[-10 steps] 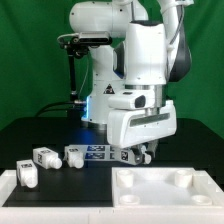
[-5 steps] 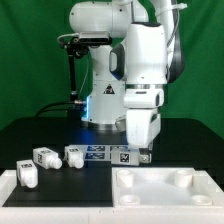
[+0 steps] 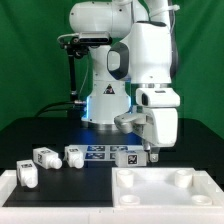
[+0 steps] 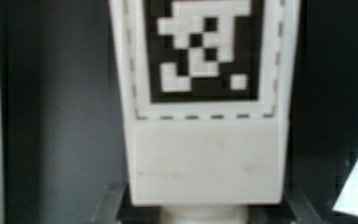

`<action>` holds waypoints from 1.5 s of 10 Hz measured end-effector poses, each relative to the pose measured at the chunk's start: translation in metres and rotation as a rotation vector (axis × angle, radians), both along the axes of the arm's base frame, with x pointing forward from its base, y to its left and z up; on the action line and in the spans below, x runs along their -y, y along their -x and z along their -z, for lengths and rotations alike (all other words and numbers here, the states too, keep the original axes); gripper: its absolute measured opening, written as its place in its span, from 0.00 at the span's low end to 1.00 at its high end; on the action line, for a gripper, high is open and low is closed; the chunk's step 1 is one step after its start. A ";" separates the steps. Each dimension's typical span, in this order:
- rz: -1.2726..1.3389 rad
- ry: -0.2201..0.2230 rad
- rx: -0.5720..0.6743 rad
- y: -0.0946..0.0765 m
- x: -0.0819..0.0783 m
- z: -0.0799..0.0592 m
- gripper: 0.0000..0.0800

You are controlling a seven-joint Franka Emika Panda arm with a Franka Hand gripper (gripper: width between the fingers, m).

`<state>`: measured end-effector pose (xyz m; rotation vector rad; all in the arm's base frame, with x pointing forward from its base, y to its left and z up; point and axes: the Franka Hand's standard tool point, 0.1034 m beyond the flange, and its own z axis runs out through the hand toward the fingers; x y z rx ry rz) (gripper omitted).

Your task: Assemble one leg

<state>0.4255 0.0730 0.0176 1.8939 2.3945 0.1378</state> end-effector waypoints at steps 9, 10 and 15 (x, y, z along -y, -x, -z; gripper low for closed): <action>-0.379 0.020 0.012 0.022 -0.023 0.001 0.27; -0.442 0.024 0.015 0.025 -0.028 0.001 0.27; -0.699 0.052 0.012 0.032 -0.034 0.005 0.27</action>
Offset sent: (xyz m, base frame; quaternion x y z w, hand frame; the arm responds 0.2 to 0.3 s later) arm 0.0000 0.0000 0.0000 0.0000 0.0000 0.0000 1.0000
